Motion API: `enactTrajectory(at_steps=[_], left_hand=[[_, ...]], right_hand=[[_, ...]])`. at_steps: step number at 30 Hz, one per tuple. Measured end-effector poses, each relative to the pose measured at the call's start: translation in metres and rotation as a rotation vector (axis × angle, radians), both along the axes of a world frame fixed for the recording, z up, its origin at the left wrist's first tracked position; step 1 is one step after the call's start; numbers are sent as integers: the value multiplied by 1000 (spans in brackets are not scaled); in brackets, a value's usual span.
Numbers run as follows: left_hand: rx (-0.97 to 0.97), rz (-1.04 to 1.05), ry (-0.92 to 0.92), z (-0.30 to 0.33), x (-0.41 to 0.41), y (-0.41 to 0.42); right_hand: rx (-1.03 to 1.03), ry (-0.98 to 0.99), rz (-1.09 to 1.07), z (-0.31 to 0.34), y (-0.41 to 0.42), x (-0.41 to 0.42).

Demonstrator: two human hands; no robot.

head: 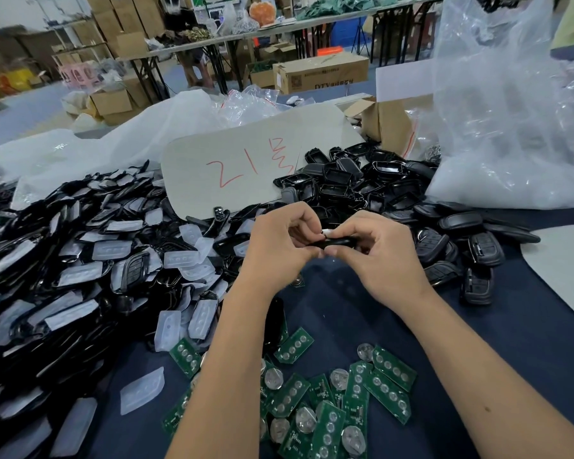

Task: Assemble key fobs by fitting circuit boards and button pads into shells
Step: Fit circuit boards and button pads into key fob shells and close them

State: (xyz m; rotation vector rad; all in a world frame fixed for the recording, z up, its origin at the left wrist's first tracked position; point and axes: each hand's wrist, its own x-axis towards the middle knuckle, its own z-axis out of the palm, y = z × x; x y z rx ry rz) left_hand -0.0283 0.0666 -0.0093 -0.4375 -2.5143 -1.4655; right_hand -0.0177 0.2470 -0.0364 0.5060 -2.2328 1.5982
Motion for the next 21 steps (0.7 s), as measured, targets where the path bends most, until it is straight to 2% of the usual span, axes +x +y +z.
enactTrajectory(at_steps=[10,16,19,21], left_hand=[[-54,-66,0,-2,-2,5],[74,-50,-92,0,-1,1],[292,-55,-194,2,-1,1],[461,-80,-283,5,0,0]], right_hand=[[212,64,-101,-1,-2,2],[-152,-96,-29,-3,-4,0],[-341,-175,-63,-5,-4,-2],[-342,-210,-84,-6,-3,-4]])
